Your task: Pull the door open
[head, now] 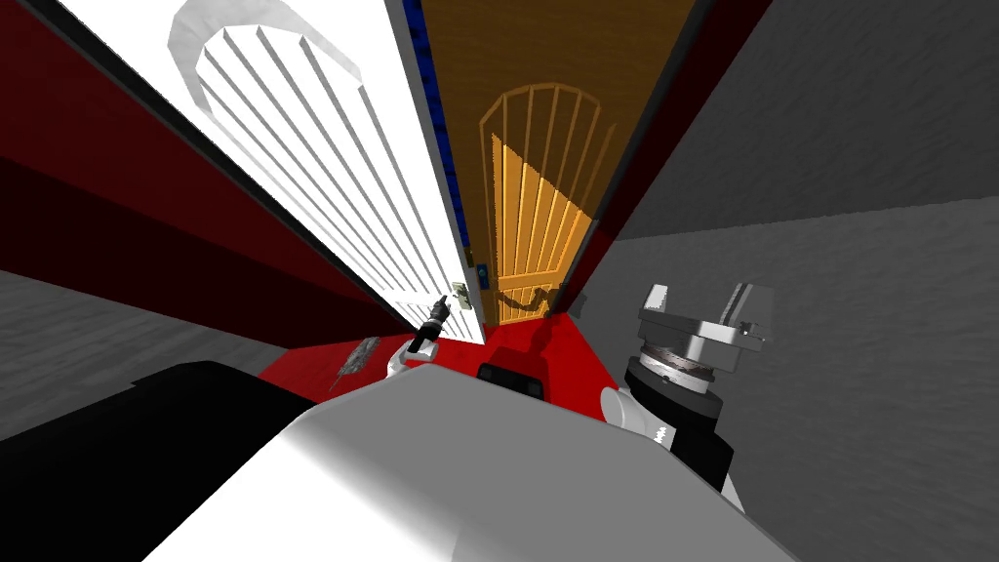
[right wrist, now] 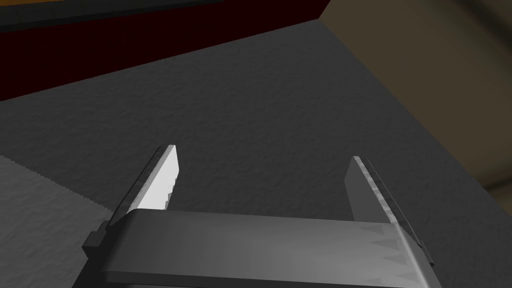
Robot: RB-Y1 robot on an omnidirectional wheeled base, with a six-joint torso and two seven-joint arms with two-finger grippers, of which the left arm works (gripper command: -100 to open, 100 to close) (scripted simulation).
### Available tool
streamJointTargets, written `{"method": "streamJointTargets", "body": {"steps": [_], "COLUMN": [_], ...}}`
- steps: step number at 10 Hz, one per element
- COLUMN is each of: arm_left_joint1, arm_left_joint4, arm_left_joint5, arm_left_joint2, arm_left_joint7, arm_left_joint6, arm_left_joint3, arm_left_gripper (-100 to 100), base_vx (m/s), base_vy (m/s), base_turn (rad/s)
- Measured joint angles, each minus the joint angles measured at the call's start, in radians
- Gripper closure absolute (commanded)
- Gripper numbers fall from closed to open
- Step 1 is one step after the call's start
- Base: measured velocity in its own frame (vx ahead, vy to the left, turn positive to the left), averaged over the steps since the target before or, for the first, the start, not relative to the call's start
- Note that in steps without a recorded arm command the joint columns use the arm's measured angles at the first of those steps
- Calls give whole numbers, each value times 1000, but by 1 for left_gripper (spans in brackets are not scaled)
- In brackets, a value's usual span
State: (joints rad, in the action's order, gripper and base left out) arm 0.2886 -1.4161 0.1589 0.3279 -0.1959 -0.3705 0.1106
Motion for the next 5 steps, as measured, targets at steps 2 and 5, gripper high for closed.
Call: {"method": "streamJointTargets", "body": {"steps": [2,5], "arm_left_joint1": [13,-1], "arm_left_joint4": [-28,-16], "arm_left_joint5": [0,-1], "arm_left_joint2": [9,5], "arm_left_joint7": [-12,-10], "arm_left_joint6": [-3,-3], "arm_left_joint3": [-24,-19], "arm_left_gripper": [-100,-100], "base_vx": [-154,138], "base_vy": [-26,27], "base_turn": [-41,-30]}}
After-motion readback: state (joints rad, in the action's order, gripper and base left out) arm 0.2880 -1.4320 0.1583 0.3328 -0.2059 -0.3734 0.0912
